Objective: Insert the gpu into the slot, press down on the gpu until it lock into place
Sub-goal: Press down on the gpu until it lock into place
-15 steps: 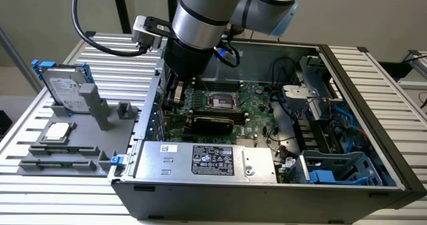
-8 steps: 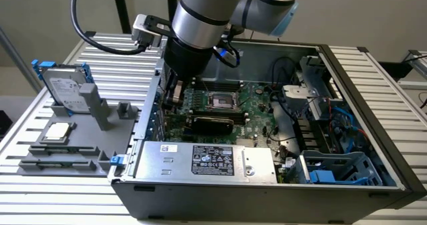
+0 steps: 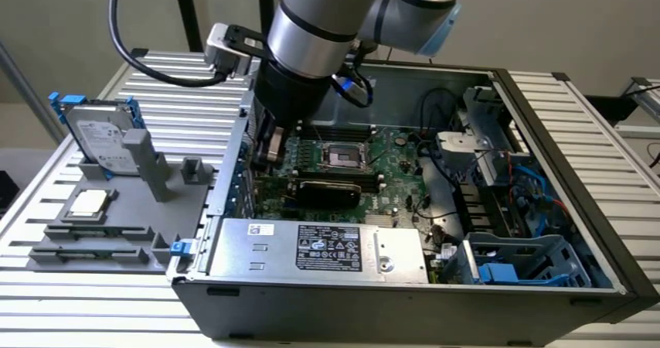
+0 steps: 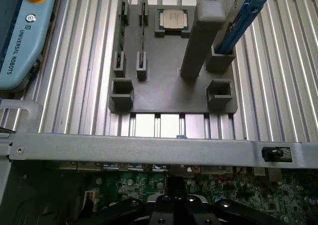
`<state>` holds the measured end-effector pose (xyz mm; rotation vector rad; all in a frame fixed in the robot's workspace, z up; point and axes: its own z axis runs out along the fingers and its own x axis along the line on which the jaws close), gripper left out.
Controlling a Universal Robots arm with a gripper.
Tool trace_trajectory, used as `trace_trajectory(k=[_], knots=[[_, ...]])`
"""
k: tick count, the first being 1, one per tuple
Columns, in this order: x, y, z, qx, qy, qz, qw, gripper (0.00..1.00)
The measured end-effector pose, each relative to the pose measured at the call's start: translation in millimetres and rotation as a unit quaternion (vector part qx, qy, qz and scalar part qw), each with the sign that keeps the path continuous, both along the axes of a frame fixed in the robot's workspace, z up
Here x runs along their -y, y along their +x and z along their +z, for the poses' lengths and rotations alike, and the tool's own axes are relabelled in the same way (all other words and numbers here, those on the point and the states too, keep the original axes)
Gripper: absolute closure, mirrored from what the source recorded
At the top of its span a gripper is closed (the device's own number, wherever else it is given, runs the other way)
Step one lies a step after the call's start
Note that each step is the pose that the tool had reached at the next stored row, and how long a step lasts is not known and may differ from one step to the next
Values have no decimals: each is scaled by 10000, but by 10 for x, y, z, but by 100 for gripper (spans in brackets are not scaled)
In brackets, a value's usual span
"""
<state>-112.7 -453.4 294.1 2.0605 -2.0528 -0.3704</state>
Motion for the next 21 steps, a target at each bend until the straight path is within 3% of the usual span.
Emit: trace_trajectory(k=[8,21], knots=[[10,-4,-9,1,0,-367,9993,89],[-20,-21,-12,1,-29,-486,9988,89]])
